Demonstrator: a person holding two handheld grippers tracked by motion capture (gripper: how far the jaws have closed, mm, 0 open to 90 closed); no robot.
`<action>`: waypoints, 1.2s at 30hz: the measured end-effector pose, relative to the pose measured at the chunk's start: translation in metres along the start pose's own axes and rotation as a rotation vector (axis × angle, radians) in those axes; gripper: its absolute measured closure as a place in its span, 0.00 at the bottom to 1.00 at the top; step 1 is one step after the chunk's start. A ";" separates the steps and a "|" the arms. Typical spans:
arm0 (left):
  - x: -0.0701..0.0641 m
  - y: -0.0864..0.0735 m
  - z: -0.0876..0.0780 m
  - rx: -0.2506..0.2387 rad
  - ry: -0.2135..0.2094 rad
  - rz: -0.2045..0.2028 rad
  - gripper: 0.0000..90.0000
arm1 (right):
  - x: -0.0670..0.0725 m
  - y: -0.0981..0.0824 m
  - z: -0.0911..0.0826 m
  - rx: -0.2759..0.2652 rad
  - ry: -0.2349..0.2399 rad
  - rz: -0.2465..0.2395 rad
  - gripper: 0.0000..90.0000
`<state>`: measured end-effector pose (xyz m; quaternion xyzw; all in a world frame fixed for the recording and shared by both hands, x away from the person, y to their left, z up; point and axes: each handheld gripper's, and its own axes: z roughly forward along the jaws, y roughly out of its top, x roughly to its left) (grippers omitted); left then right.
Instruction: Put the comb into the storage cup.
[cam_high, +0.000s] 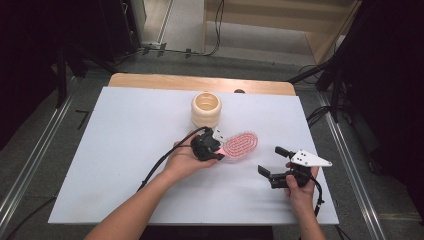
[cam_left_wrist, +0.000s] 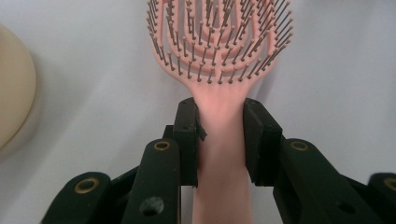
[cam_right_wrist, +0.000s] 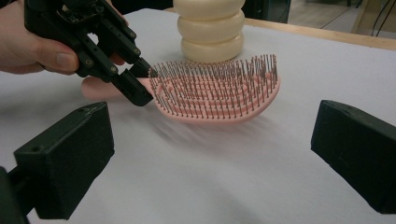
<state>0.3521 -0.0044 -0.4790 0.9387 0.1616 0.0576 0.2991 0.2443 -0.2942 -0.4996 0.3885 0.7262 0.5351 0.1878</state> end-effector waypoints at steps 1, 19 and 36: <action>0.000 0.000 -0.002 -0.005 0.009 0.003 0.78 | 0.001 0.001 0.000 -0.004 0.003 0.006 0.00; -0.004 -0.016 -0.036 -0.173 0.064 -0.032 0.78 | 0.013 0.023 0.006 -0.056 0.021 0.065 0.00; -0.007 -0.031 -0.061 -0.294 0.109 -0.055 0.78 | 0.026 0.050 0.024 -0.026 0.012 0.080 0.00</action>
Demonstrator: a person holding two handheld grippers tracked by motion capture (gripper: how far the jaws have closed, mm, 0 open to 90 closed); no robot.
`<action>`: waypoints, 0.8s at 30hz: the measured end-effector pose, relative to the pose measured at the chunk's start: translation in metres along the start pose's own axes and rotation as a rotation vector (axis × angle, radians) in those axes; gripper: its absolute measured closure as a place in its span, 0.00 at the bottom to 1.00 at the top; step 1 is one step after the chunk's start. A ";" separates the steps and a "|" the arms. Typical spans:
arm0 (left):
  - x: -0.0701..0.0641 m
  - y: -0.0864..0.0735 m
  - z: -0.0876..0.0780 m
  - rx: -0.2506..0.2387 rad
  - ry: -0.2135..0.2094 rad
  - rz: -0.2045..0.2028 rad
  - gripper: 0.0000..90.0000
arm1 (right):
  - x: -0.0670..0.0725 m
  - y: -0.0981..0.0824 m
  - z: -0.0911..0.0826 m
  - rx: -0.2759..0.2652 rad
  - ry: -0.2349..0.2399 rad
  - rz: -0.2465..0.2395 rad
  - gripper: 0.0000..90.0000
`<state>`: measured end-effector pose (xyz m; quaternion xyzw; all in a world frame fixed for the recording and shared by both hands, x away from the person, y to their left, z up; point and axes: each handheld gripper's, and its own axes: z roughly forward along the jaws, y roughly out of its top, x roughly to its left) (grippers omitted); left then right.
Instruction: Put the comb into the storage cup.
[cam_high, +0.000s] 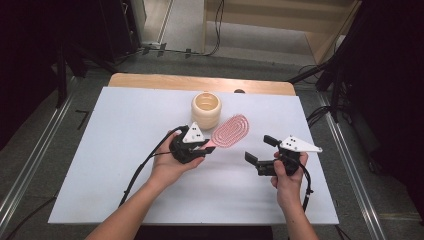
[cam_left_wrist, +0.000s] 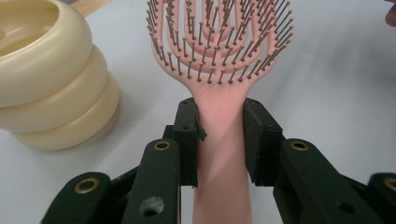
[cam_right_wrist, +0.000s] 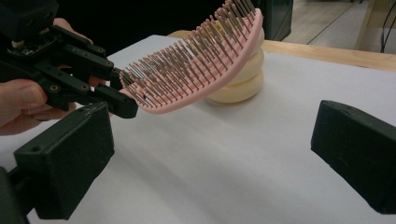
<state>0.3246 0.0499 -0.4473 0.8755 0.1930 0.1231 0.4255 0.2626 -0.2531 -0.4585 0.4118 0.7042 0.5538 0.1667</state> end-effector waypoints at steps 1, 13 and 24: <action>0.000 0.000 -0.001 -0.010 0.004 0.001 0.78 | 0.001 0.002 0.000 0.001 0.003 0.004 0.00; -0.004 -0.009 -0.013 -0.074 0.040 -0.019 0.78 | 0.013 0.025 0.010 0.001 0.024 0.006 0.00; -0.008 -0.016 -0.019 -0.135 0.071 -0.025 0.78 | 0.024 0.041 0.027 0.023 0.036 0.039 0.00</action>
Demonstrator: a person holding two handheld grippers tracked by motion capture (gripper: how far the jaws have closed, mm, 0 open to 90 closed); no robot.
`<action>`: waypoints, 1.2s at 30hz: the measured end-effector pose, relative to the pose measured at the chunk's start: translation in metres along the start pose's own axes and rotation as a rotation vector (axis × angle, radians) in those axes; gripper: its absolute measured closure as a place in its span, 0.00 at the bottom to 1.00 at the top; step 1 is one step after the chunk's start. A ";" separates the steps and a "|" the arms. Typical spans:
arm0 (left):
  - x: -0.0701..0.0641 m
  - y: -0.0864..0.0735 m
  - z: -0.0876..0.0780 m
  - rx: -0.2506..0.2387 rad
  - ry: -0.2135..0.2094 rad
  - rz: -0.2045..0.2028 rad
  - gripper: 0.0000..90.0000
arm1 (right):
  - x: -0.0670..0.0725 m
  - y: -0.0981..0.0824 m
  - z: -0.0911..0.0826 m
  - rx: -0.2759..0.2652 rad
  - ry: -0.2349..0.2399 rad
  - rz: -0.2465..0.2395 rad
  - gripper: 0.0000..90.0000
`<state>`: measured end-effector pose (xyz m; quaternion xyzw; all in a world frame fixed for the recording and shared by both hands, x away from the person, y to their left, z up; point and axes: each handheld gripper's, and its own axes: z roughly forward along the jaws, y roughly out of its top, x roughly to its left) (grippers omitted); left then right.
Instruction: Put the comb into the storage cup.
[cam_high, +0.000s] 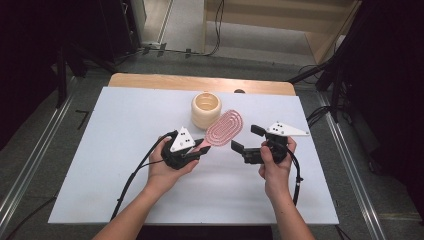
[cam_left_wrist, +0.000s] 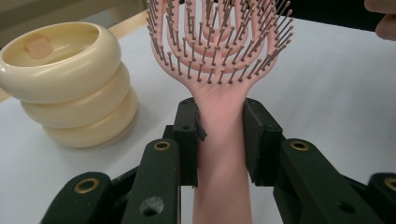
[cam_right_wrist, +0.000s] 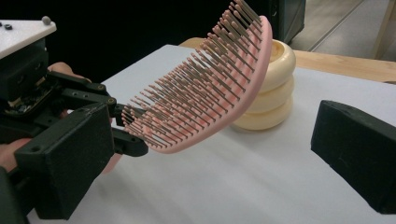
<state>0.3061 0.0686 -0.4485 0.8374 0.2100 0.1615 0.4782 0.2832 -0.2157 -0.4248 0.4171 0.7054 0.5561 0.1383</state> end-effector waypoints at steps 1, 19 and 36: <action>-0.001 -0.001 0.000 -0.012 -0.001 -0.007 0.78 | 0.000 0.001 0.001 -0.001 0.000 0.002 0.00; -0.015 -0.007 0.000 -0.094 0.028 0.000 0.78 | 0.005 0.003 0.020 -0.026 0.080 0.142 0.16; -0.023 -0.014 0.002 -0.121 0.063 0.028 0.78 | 0.008 0.002 0.030 -0.041 0.116 0.264 0.55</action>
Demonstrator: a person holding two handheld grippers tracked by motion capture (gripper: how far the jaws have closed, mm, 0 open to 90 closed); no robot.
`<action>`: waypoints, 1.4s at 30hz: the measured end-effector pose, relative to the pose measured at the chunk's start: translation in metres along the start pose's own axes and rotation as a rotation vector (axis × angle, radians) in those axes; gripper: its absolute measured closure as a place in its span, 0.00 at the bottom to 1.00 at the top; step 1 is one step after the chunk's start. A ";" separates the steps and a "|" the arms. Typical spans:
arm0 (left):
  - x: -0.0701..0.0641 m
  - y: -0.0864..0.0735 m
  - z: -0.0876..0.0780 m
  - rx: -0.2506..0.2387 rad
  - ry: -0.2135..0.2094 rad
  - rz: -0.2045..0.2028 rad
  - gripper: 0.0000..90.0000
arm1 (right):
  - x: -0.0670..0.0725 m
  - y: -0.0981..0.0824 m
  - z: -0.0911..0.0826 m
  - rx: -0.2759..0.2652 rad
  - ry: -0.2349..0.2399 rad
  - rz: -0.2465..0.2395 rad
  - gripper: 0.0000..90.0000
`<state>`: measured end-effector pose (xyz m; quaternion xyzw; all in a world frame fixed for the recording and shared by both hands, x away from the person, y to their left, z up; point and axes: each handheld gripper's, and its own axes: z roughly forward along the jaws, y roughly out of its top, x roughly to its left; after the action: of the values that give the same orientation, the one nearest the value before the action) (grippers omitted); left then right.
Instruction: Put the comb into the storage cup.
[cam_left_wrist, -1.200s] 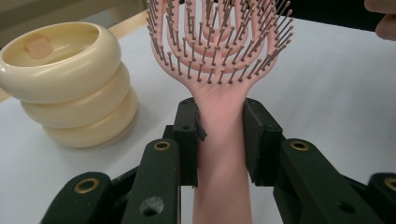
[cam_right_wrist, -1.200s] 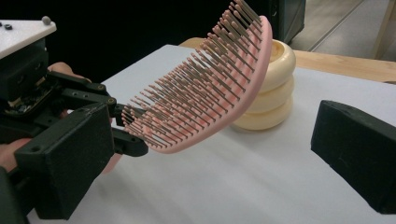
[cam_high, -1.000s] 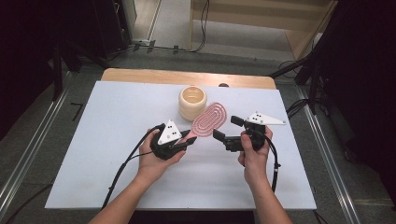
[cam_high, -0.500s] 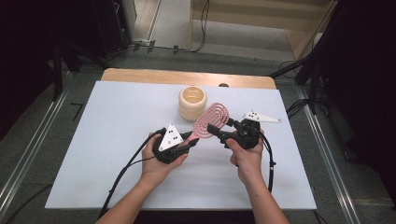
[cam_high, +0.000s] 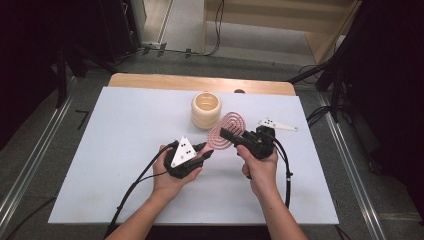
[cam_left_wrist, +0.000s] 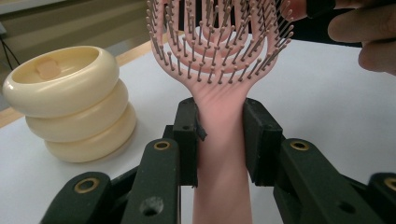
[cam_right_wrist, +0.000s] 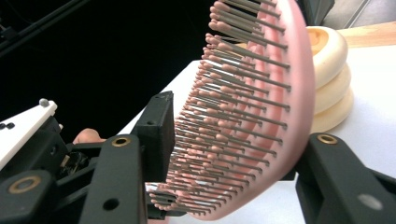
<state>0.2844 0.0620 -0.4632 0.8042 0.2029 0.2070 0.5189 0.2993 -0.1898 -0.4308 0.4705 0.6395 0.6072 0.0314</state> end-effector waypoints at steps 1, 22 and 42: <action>0.000 0.000 0.000 -0.001 0.002 0.002 0.78 | 0.000 0.000 0.000 0.000 0.000 0.001 0.55; 0.004 -0.007 0.004 0.020 -0.040 -0.055 0.58 | -0.005 -0.005 0.002 0.017 0.087 0.052 0.68; 0.026 -0.028 -0.030 0.019 0.005 -0.163 0.00 | 0.002 0.000 0.000 0.002 0.049 -0.055 0.68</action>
<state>0.2865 0.1094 -0.4745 0.7893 0.2710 0.1643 0.5259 0.2978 -0.1881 -0.4300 0.4379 0.6534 0.6166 0.0318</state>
